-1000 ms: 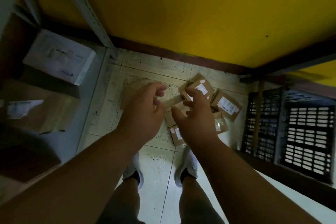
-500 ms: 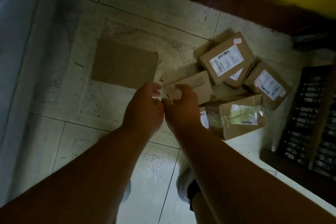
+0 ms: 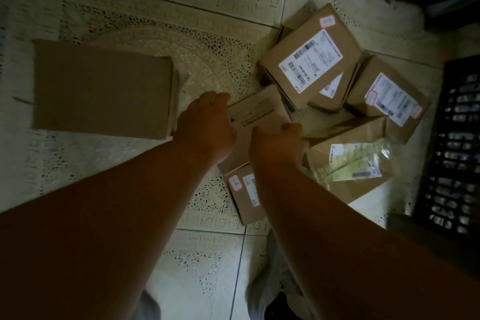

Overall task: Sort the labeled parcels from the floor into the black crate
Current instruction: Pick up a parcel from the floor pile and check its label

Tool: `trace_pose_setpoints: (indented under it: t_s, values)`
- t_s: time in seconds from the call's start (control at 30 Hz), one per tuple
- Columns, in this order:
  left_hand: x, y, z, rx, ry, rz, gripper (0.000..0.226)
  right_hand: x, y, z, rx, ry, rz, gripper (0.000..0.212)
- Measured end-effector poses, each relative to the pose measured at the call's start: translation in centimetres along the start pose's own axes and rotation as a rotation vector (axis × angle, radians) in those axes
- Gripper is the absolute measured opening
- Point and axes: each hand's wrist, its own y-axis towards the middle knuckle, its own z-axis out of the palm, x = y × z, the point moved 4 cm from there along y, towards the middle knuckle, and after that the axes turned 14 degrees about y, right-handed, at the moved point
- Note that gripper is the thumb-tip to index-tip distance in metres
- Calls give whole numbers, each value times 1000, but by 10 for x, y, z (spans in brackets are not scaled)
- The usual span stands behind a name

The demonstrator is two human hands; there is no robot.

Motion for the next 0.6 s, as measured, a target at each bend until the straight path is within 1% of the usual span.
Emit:
trace_pose_setpoints:
  t_s: [0.07, 0.13, 0.23, 0.27, 0.33, 0.4, 0.47, 0.53, 0.6]
  values:
    - [-10, 9, -3, -45, -35, 45, 67, 17, 10, -2, -39, -41, -180, 59]
    - [-24, 25, -8, -58, -110, 66, 67, 34, 25, -5, -51, 1, -249, 57]
    - [-47, 60, -20, -70, -184, 65, 63, 54, 56, -9, -68, -15, -219, 67]
    - [-54, 72, -24, -74, -218, 66, 58, 57, 65, -10, -53, -22, -193, 70]
    - [-70, 92, -26, -45, -305, 72, 48, 58, 78, -9, 0, 49, -131, 70]
    - [-80, 106, -24, 8, -327, 61, 38, 58, 87, -7, 16, 138, -82, 64]
    - [-83, 109, -24, 15, -286, 32, 33, 62, 89, -9, -1, 192, -59, 55]
    - [-81, 100, -35, -41, -270, -9, 33, 68, 80, -14, -17, 183, -74, 43]
    - [-76, 82, -55, -108, -370, -69, 35, 75, 57, -26, -34, 163, -128, 29]
